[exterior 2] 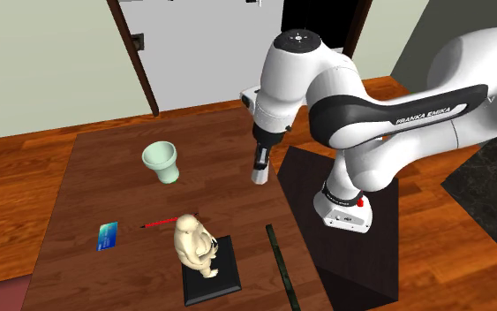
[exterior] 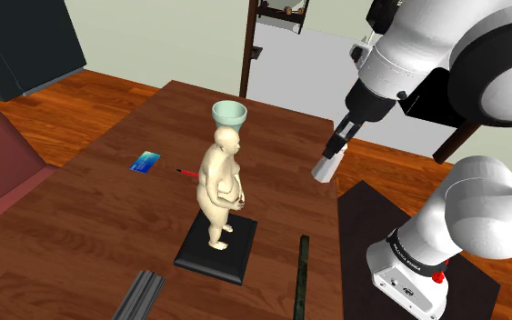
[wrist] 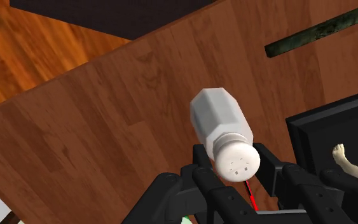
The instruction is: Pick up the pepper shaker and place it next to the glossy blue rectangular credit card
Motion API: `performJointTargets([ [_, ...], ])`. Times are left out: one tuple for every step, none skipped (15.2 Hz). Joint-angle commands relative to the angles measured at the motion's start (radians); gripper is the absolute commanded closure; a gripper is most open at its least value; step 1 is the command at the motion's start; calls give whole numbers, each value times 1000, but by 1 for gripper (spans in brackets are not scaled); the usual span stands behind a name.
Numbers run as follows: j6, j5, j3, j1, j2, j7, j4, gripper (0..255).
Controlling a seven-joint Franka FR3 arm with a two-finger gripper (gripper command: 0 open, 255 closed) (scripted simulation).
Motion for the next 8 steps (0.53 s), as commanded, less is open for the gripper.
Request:
performJointTargets([
  [-28,-6,-6,-5,4,-3,31,255],
  [-40,-9,-9,-6,5,-4,45,255],
  [-53,-11,-11,-8,6,-4,59,255],
  [-65,-13,-14,-9,7,-5,73,255],
  [-78,-16,-16,-11,9,-6,87,255],
  [-90,-18,-19,-12,11,-7,101,255],
  [-102,-20,-21,-14,13,-8,116,255],
  [-104,-20,-21,-14,14,-8,118,255],
])
